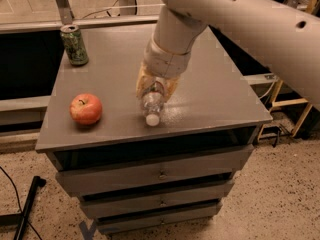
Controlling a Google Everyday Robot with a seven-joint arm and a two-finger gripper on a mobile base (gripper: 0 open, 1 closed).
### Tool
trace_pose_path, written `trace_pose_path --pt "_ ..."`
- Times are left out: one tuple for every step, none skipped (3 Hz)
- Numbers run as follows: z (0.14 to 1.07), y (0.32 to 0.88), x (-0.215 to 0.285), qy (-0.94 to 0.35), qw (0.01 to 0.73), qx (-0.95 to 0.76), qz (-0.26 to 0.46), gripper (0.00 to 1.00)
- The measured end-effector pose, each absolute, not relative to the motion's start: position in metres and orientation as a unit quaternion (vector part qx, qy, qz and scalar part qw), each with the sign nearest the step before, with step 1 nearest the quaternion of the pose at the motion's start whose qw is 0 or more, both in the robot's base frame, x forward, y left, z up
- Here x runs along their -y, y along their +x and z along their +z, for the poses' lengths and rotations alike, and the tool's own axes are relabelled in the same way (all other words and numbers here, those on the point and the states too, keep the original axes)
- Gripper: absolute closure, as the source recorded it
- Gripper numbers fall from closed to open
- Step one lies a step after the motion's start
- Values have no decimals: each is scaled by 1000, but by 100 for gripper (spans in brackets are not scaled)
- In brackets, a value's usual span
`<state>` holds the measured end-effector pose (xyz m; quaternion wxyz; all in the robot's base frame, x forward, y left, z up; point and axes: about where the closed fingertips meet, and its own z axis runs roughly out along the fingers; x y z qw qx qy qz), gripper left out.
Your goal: Move water bottle near apple
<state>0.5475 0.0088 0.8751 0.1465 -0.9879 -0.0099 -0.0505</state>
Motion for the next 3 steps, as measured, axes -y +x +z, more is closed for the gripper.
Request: trace_pose_path --pt "867 526 -50 -985 159 59 -32 100" --pt "866 520 -84 -981 175 84 -18 100" --pt "870 527 -113 -978 186 92 -18 100"
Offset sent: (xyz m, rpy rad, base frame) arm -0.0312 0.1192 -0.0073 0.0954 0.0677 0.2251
